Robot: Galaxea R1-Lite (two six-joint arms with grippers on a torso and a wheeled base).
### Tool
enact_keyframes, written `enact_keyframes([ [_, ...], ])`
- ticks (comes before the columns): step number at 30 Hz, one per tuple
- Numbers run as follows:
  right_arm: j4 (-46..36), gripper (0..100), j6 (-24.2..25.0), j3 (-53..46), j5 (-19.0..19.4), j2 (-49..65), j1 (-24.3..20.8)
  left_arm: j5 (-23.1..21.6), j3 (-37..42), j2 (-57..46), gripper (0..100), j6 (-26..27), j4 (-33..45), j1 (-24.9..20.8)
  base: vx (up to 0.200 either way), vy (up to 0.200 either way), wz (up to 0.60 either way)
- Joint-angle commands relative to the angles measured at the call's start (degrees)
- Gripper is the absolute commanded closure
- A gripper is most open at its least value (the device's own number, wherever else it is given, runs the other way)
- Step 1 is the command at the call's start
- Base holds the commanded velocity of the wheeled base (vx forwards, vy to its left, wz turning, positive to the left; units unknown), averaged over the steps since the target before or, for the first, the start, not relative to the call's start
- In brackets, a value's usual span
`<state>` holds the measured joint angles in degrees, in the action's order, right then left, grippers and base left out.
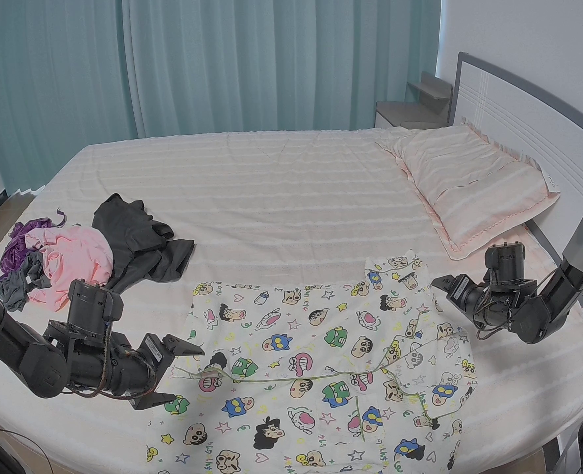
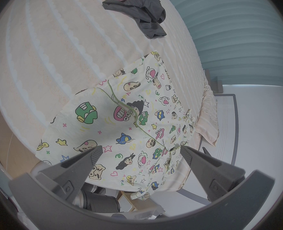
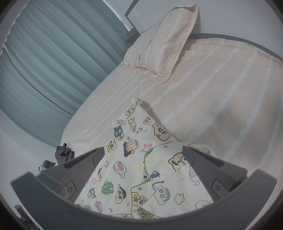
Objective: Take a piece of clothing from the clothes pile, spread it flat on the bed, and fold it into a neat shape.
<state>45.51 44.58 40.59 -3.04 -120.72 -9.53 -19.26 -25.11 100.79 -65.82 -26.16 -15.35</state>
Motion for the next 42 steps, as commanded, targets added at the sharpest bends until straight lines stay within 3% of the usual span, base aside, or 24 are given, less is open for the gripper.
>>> enact_keyframes([
  [1, 0.0, 0, 0.2, -0.1, 0.0, 0.0, 0.0, 0.0, 0.0, 0.3, 0, 0.0, 0.0, 0.0, 0.0, 0.0, 0.0],
  [35, 0.0, 0, 3.1, -1.6, 0.0, 0.8, -0.8, 0.8, -1.9, 2.8, 0, -0.5, 0.0, 1.0, -0.018, 0.0, 0.0],
  [42, 0.0, 0, 5.3, -5.8, 0.1, 3.7, -1.6, 0.8, -2.0, 3.1, 0, -0.5, 0.0, 1.2, 0.0, 0.2, 0.0],
])
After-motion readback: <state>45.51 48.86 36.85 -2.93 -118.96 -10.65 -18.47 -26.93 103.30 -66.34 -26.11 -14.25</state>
